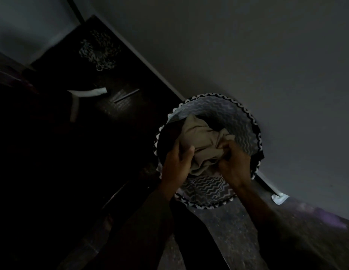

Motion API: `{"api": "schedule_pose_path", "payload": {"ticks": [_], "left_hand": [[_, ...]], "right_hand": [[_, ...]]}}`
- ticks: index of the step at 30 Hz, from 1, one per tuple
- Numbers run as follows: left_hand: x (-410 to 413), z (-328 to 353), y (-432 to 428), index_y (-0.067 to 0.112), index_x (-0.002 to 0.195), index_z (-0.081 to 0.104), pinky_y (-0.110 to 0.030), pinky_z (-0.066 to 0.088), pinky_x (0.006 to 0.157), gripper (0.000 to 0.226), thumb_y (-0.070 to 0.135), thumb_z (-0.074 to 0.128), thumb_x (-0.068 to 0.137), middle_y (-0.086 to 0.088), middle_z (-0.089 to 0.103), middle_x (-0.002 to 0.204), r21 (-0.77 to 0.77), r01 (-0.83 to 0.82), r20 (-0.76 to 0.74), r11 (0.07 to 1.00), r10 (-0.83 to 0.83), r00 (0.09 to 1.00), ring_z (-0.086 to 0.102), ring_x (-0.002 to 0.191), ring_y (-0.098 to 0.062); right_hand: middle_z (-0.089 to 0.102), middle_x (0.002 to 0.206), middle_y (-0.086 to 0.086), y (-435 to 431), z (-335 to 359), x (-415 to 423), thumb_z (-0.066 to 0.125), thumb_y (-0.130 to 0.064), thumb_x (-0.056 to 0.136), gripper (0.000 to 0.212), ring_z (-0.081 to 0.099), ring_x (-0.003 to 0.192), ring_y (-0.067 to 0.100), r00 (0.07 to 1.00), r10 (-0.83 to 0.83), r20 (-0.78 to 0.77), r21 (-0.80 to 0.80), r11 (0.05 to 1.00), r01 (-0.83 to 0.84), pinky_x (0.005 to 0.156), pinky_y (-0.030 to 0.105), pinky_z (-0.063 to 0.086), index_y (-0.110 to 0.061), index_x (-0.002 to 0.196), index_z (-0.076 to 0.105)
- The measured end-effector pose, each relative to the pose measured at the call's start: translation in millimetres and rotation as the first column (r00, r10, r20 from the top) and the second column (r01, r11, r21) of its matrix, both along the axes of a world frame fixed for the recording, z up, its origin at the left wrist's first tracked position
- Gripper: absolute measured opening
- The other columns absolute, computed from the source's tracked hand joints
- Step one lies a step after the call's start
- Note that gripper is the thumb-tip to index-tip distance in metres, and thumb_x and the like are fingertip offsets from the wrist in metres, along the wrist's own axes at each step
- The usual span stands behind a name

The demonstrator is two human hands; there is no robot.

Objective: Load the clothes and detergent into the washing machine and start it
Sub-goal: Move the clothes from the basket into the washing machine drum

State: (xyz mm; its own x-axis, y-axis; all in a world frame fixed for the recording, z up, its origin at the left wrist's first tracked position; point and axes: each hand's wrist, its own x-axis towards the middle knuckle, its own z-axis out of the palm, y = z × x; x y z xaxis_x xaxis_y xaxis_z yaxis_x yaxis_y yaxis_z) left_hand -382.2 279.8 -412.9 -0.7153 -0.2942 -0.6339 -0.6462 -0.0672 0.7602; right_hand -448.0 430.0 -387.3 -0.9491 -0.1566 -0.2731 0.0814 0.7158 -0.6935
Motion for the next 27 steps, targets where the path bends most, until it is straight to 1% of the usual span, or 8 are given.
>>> {"api": "schedule_pose_path", "payload": {"ticks": [4,10,15,18,20,23,25,27], "left_hand": [[-13,24,-4,0.042,0.148,0.034,-0.04,0.048,0.105,0.097,0.083,0.064,0.065,0.008,0.048,0.148,0.3,-0.24,0.061,0.923,0.232,0.971,0.053,0.13,-0.015],[-18,74,-21,0.028,0.137,0.054,-0.047,0.051,0.101,0.096,0.071,0.081,0.056,-0.004,0.067,0.127,0.57,-0.347,0.126,0.744,0.338,0.933,0.067,0.112,-0.025],[-12,127,-30,0.015,0.127,0.064,-0.049,0.05,0.102,0.073,0.047,0.086,0.065,-0.01,0.071,0.12,0.603,-0.27,0.025,0.751,0.32,0.947,0.068,0.111,-0.029],[-12,159,-36,0.016,0.117,0.069,-0.043,0.056,0.093,0.047,0.032,0.082,0.075,-0.008,0.074,0.111,0.552,-0.294,-0.004,0.78,0.355,0.935,0.07,0.105,-0.027],[-14,182,-39,0.019,0.112,0.071,-0.031,0.059,0.079,0.032,0.026,0.076,0.081,-0.002,0.076,0.105,0.519,-0.301,-0.05,0.8,0.38,0.923,0.072,0.099,-0.021],[-14,209,-42,0.019,0.114,0.07,-0.027,0.058,0.073,0.031,0.026,0.072,0.084,-0.001,0.076,0.105,0.529,-0.338,-0.094,0.778,0.45,0.888,0.072,0.096,-0.018],[-11,228,-45,0.014,0.122,0.067,-0.034,0.058,0.077,0.054,0.036,0.077,0.074,-0.01,0.073,0.113,0.593,-0.362,-0.077,0.719,0.499,0.863,0.071,0.101,-0.028],[-6,252,-49,0.011,0.126,0.064,-0.036,0.06,0.071,0.063,0.04,0.077,0.071,-0.015,0.071,0.116,0.664,-0.353,-0.065,0.659,0.522,0.851,0.072,0.096,-0.031]], "right_hand": [[0.065,0.082,-0.007,-18,41,7,0.055,0.01,0.073,0.023,0.058,0.075,-0.01,0.993,-0.07,0.09,-0.214,0.973,0.088,0.068,0.003,0.041,-0.008,0.085,0.062],[0.066,0.088,0.015,-30,90,15,0.049,0.016,0.087,0.024,0.062,0.083,0.025,0.873,-0.072,0.483,-0.52,0.778,0.352,0.07,0.034,0.054,-0.005,0.086,0.061],[0.064,0.104,0.02,-28,141,20,0.056,0.01,0.079,0.029,0.062,0.092,0.033,0.769,0.115,0.628,-0.658,0.606,0.447,0.073,0.034,0.058,0.001,0.106,0.057],[0.065,0.122,0.016,-24,172,24,0.075,-0.003,0.059,0.057,0.063,0.11,0.031,0.744,0.241,0.624,-0.752,0.445,0.486,0.093,0.04,0.055,-0.007,0.113,0.059],[0.059,0.134,0.016,-28,191,28,0.073,-0.01,0.066,0.063,0.057,0.123,0.033,0.78,0.205,0.592,-0.779,0.391,0.489,0.106,0.046,0.046,-0.009,0.126,0.054],[0.065,0.126,0.006,-44,222,39,0.076,-0.032,0.077,0.062,0.061,0.118,0.026,0.917,-0.044,0.397,-0.739,0.578,0.348,0.101,0.046,0.05,-0.012,0.13,0.051],[0.068,0.115,-0.011,-54,240,45,0.078,-0.031,0.081,0.057,0.065,0.108,0.006,0.982,-0.114,0.151,-0.645,0.741,0.185,0.087,0.03,0.057,-0.018,0.129,0.051],[0.061,0.12,-0.021,-61,256,47,0.079,-0.03,0.079,0.071,0.06,0.105,-0.011,0.989,-0.126,0.082,-0.631,0.761,0.15,0.078,0.014,0.054,-0.024,0.139,0.041]]}}
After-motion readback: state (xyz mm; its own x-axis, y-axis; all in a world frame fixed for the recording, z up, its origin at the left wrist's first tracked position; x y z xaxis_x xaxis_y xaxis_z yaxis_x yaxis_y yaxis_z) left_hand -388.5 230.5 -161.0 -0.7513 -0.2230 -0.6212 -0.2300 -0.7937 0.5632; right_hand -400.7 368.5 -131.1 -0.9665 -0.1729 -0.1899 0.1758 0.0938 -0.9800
